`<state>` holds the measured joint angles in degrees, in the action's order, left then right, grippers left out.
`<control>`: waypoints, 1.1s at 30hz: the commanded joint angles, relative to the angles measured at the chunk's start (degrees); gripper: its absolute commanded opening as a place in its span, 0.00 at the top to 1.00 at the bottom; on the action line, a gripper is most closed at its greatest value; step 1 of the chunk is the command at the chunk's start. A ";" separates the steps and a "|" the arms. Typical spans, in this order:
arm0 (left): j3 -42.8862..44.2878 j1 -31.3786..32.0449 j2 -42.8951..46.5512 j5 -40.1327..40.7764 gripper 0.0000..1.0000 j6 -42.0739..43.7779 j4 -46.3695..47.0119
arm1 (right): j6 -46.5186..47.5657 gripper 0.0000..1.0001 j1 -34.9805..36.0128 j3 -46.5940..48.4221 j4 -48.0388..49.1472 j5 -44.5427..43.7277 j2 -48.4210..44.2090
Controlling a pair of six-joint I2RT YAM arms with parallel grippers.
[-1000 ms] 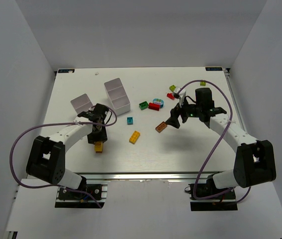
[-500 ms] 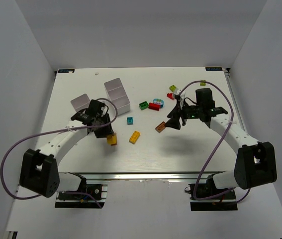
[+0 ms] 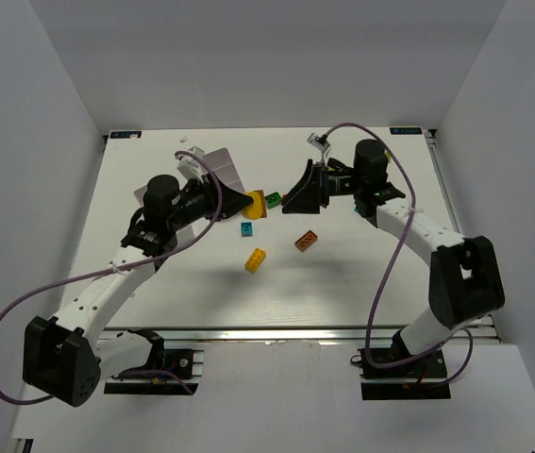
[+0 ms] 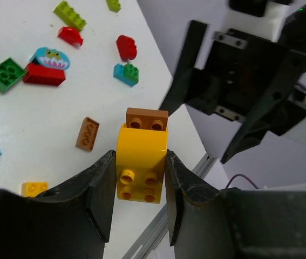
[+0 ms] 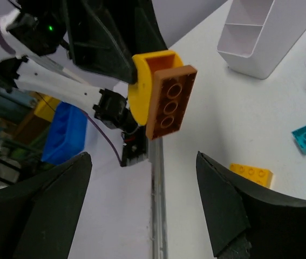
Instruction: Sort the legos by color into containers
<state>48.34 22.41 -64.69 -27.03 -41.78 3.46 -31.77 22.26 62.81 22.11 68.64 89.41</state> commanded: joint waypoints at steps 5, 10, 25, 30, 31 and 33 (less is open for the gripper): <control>2.64 2.46 -1.76 -1.98 1.00 -2.96 11.03 | -20.08 0.12 2.87 4.52 19.10 0.27 5.42; 0.97 3.07 -0.88 -1.54 1.00 -4.63 13.32 | -26.13 0.16 3.40 3.20 27.88 0.62 8.06; 0.62 3.16 -0.35 -1.01 1.00 -4.28 12.62 | -34.50 0.31 3.40 2.50 41.69 1.84 10.35; 0.88 3.16 0.00 -0.84 1.00 -3.75 11.65 | -34.32 0.35 3.40 2.23 43.46 2.46 10.70; 0.97 3.16 0.09 -0.92 1.00 -3.57 11.39 | -34.41 0.36 3.32 2.23 43.81 2.55 10.79; 0.97 3.16 0.44 -0.92 1.00 -3.40 10.86 | -34.32 0.38 3.14 2.15 44.07 2.46 10.88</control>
<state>48.75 25.32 -66.48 -27.90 -46.04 14.98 -65.87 25.56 64.62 61.73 70.15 100.03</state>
